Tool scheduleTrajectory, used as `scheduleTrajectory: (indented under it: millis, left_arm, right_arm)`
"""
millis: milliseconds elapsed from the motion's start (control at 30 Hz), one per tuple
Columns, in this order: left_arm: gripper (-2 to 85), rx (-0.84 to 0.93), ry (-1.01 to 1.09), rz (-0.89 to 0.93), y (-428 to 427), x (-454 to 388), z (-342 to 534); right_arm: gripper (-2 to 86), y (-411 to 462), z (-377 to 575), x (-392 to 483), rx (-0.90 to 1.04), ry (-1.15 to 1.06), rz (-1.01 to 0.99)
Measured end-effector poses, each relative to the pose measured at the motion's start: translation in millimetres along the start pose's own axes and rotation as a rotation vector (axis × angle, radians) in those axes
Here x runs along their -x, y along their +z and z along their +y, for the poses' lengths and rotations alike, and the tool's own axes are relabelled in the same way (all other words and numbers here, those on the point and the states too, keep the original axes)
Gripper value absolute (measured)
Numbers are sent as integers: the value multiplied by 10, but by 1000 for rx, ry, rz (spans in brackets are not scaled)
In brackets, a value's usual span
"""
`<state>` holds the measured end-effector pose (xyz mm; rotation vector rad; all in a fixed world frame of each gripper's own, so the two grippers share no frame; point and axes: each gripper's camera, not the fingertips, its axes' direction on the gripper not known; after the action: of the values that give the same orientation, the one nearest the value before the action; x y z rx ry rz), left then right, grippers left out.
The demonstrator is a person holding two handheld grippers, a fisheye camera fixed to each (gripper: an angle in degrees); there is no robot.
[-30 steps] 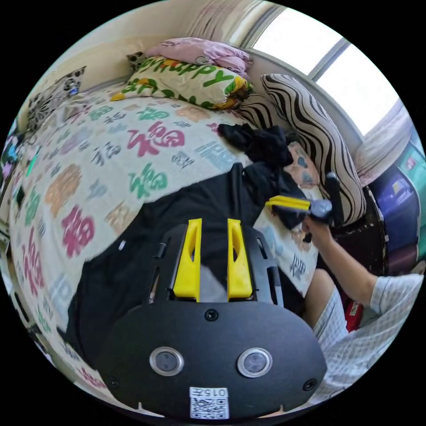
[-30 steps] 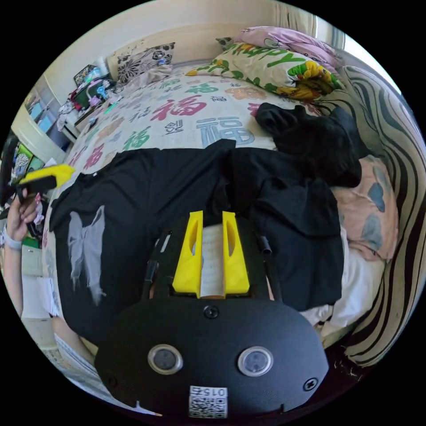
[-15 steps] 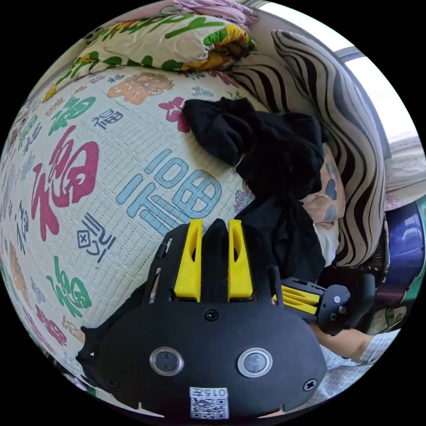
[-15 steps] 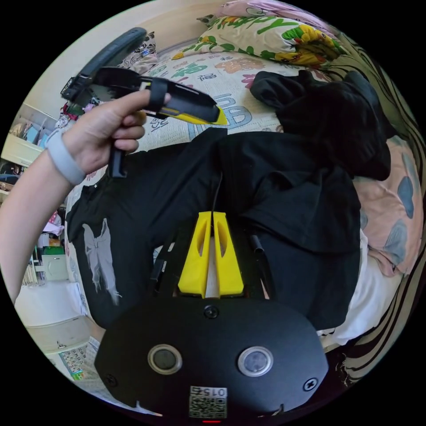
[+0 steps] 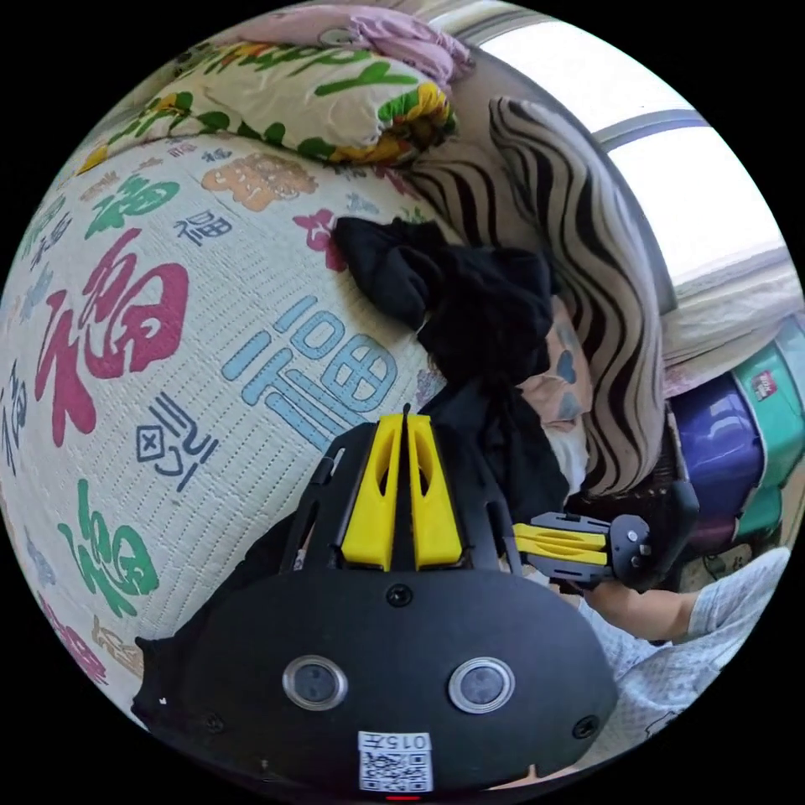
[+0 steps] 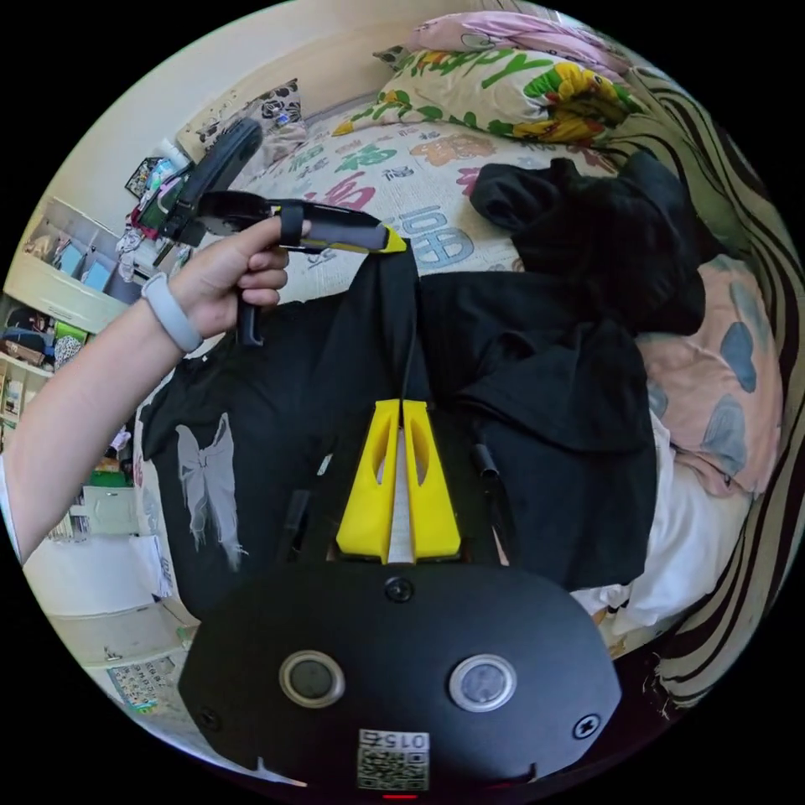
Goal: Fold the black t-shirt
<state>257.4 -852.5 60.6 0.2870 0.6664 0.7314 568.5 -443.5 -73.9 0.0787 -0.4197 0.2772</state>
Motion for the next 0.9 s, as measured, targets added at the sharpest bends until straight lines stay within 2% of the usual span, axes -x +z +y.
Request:
scheduleTrajectory:
  millis: [200, 367, 467, 567, 667, 800, 900]
  left_arm:
    - [-6, -219, -34, 42, -895, 403, 789]
    - [-1, -263, -184, 1, -1247, 907, 1679]
    - [9, -252, -284, 8, -1250, 1223, 2088]
    - [50, -207, -398, 12, -1220, 1487, 2395]
    - [63, -238, -444, 19, -1364, 1560, 2647]
    - [68, -314, -408, 4, -1643, 1403, 2713]
    - [69, -283, -330, -6, -1645, 1254, 2564]
  right_arm:
    - [-9, -278, -28, 611, -66, -183, -37]
    - [-9, 28, 48, 1371, 33, -405, -57]
    - [-7, 357, 87, 1658, 120, -457, -66]
    - [0, 679, 99, 1796, 235, -429, -99]
    - [24, 762, 123, 1898, 296, -418, -139]
    - [44, 645, 40, 1954, 234, -401, -165]
    - [30, 672, -177, 1964, 159, -351, -146]
